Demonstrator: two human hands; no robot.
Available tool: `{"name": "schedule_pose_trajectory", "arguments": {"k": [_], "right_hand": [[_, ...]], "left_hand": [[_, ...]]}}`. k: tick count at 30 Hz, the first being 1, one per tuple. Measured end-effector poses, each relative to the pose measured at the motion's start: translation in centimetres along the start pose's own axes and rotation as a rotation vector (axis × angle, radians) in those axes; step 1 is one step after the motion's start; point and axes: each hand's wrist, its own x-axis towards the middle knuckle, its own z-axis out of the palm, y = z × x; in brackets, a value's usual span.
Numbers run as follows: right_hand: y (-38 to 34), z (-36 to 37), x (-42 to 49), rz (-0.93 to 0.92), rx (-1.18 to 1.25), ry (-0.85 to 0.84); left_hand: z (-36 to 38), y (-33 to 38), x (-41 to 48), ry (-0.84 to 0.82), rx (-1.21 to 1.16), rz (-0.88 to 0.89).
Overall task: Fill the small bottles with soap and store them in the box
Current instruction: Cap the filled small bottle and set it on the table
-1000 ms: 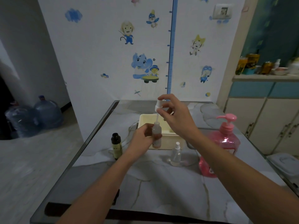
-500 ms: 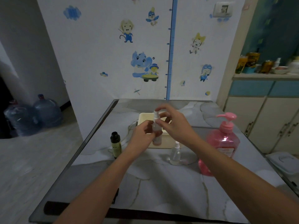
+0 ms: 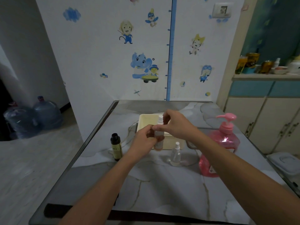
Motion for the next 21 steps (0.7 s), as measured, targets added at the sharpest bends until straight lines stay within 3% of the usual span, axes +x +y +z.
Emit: {"name": "schedule_pose_trajectory", "arguments": {"k": [7, 13, 18, 21], "right_hand": [[-1.3, -2.9, 0.6, -0.187, -0.103, -0.173], [-2.4, -2.1, 1.1, -0.074, -0.479, -0.152], [-2.9, -3.6, 0.8, -0.12, -0.387, -0.341], [-3.2, -3.1, 1.0, -0.123, -0.482, -0.311]], "left_hand": [[-0.3, -0.1, 0.4, -0.035, 0.038, -0.027], [0.4, -0.4, 0.0, -0.013, 0.07, 0.013], [0.0, -0.4, 0.0, -0.025, 0.096, 0.006], [0.1, -0.2, 0.0, -0.017, 0.105, 0.012]]}}
